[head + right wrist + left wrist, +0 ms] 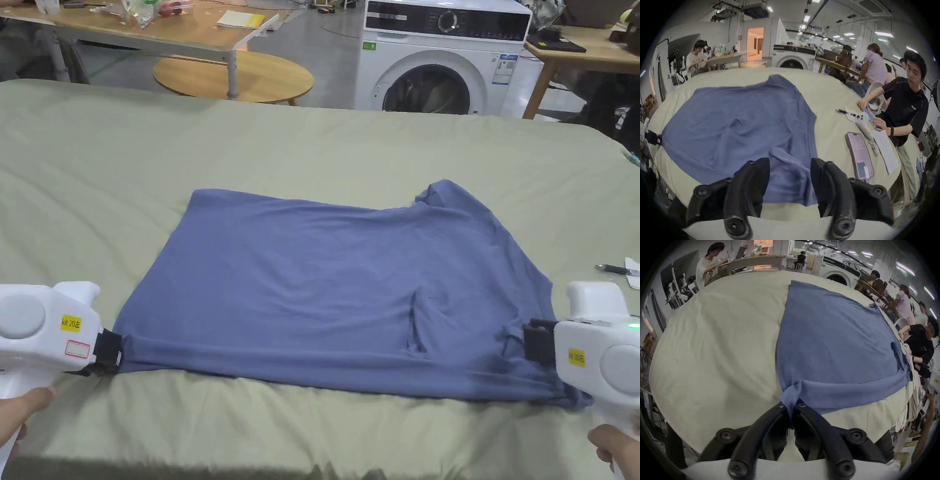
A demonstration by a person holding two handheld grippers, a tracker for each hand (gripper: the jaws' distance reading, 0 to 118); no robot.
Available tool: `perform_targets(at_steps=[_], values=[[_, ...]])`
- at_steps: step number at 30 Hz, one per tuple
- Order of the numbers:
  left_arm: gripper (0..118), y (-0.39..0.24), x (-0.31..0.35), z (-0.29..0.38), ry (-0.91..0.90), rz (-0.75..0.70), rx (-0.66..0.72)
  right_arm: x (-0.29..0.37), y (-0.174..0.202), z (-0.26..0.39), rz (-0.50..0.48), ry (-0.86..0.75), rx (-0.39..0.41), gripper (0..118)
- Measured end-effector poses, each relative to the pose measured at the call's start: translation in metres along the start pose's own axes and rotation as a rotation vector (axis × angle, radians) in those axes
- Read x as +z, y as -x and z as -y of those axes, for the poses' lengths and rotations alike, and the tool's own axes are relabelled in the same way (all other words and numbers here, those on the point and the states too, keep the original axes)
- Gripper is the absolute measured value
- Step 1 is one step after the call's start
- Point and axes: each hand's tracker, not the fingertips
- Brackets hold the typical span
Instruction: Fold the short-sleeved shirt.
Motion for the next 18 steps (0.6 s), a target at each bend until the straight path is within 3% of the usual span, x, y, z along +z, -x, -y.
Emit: perform_targets(at_steps=[5, 8, 9, 10, 11, 13, 15, 18], values=[[0, 0.0, 0.0, 0.0, -0.005, 0.0, -0.003, -0.025, -0.006, 0.021, -0.063, 0.158, 0.015, 53], [0, 0.001, 0.001, 0.001, -0.01, 0.005, 0.001, -0.041, 0.003, 0.035, -0.076, 0.22, 0.043, 45], [0, 0.002, 0.001, 0.002, -0.013, 0.007, 0.001, -0.038, 0.006, 0.038, -0.061, 0.185, 0.042, 36], [0, 0.001, 0.003, 0.003, -0.018, 0.009, 0.002, -0.034, 0.007, 0.037, -0.044, 0.15, 0.04, 10], [0, 0.001, 0.004, 0.004, -0.022, 0.011, 0.005, -0.032, 0.008, 0.034, -0.054, 0.156, 0.042, 1], [0, 0.0, 0.007, 0.005, -0.033, 0.012, 0.005, -0.027, 0.008, 0.032, -0.114, 0.134, 0.015, 1], [0, -0.001, 0.011, 0.005, -0.048, 0.014, 0.002, -0.024, 0.01, 0.031, -0.087, 0.137, 0.039, 0], [0, 0.0, 0.021, 0.004, -0.096, 0.036, 0.015, -0.012, 0.002, 0.025, -0.101, 0.088, 0.013, 0]])
